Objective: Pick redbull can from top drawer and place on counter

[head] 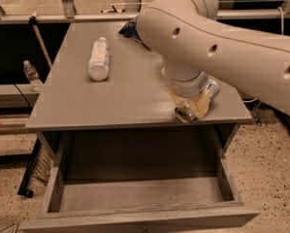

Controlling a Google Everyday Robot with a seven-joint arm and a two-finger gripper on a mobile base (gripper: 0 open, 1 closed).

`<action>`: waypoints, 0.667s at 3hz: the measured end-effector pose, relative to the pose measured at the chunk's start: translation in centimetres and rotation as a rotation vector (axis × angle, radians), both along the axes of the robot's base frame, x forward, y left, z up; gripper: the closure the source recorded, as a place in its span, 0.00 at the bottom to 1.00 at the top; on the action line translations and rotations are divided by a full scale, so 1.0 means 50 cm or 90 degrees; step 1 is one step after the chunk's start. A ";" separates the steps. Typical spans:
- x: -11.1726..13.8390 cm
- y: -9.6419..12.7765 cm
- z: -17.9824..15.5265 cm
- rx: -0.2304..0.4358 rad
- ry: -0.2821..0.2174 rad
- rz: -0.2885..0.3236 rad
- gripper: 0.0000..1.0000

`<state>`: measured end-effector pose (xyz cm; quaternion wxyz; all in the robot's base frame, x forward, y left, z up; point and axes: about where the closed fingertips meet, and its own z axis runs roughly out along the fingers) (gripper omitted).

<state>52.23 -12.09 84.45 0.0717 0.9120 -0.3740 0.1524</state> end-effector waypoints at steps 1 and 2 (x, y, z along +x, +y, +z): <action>0.041 -0.013 -0.016 0.028 0.009 0.005 0.98; 0.038 -0.012 -0.016 0.026 0.007 0.005 0.75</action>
Offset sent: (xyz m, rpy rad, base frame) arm 0.0168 -0.0057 -0.0067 0.0367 0.0113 0.0062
